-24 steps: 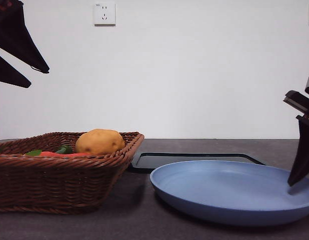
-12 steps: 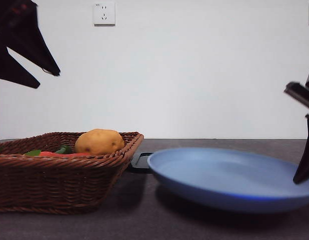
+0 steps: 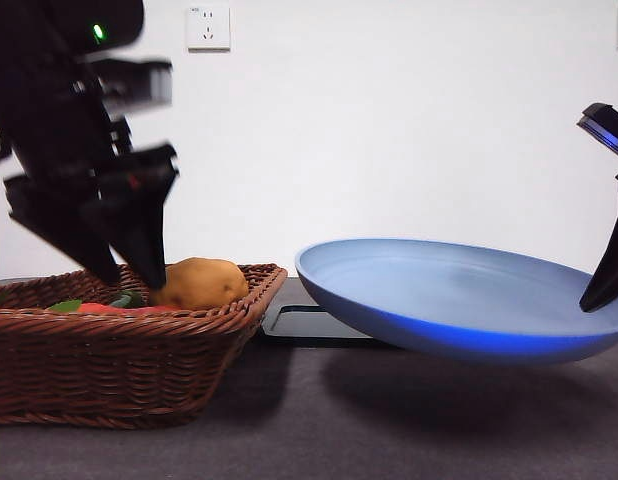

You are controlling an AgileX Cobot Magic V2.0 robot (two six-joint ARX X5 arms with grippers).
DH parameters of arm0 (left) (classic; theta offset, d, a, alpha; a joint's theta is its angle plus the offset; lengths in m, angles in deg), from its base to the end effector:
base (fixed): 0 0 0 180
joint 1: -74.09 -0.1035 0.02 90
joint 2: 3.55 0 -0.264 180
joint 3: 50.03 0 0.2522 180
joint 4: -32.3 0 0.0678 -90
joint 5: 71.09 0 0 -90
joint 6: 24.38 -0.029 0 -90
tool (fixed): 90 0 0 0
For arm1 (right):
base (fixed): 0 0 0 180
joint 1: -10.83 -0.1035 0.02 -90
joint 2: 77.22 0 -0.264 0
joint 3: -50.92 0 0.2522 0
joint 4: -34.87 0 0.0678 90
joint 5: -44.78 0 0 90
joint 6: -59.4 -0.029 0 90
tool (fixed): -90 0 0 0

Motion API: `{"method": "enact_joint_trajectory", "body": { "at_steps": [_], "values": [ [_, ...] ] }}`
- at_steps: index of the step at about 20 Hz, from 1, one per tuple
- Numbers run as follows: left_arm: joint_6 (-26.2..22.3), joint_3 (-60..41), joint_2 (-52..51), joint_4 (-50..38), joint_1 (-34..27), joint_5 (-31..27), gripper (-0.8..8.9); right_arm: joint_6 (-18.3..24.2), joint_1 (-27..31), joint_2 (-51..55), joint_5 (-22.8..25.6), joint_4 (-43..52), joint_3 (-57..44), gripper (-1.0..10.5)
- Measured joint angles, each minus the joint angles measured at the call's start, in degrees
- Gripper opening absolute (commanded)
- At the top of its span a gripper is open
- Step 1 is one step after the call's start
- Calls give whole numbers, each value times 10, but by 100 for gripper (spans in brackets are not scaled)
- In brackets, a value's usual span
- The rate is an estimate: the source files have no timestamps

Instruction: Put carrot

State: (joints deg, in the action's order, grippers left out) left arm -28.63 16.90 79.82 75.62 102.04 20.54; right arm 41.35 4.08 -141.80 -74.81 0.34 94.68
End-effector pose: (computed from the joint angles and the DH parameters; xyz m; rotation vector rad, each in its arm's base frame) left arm 0.2471 -0.1320 0.2107 0.3060 1.0098 -0.5068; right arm 0.1923 0.0372 0.1758 0.4750 1.0510 0.4292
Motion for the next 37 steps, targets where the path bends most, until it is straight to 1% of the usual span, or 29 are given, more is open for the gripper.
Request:
{"method": "enact_joint_trajectory", "body": {
  "at_steps": [5, 9, 10, 13, 15, 20, 23, 24, 26, 28, 30, 31, 32, 33, 34, 37],
  "values": [
    [-15, 0, 68, -12, 0, 1, 316, 0, 0, 0, 0, 0, 0, 4],
    [-17, 1, 83, -14, 1, 2, 306, 0, 0, 0, 2, 0, 0, 4],
    [-17, 1, 83, -14, 1, 2, 280, 0, 0, 0, 2, 0, 0, 4],
    [-17, 1, 83, -14, 2, 4, 125, 0, 0, 0, 2, 0, 0, 4],
    [-17, 2, 83, -12, 2, 4, 99, 0, 0, 0, 2, 0, 0, 4],
    [-17, 49, 84, 55, 2, 2, 99, 0, 0, 0, 2, 0, 0, 4],
    [-17, 108, 83, 100, 2, 5, 99, 0, 0, 0, 2, 0, 0, 4],
    [-17, 131, 82, 119, 2, 15, 99, 0, 0, 0, 2, 0, 0, 4],
    [-17, 181, 78, 154, 2, 64, 99, 0, 0, 0, 2, 0, 0, 4],
    [-11, 227, 73, 162, 4, 151, 99, 0, 0, 0, 2, 0, 0, 4],
    [-1, 253, 71, 126, 17, 266, 99, 0, 0, 0, 2, 0, 0, 4],
    [10, 253, 71, 91, 33, 324, 99, 0, 0, 0, 2, 0, 0, 4],
    [18, 252, 71, 64, 52, 349, 99, 0, 0, 0, 2, 0, 0, 4],
    [21, 252, 71, 35, 76, 345, 99, 0, 0, 0, 2, 0, 0, 4],
    [24, 252, 71, 10, 101, 320, 99, 0, 0, 0, 2, 0, 0, 4],
    [24, 252, 85, -16, 172, 201, 99, 0, 0, 0, 2, 0, 0, 4]
  ]
}}
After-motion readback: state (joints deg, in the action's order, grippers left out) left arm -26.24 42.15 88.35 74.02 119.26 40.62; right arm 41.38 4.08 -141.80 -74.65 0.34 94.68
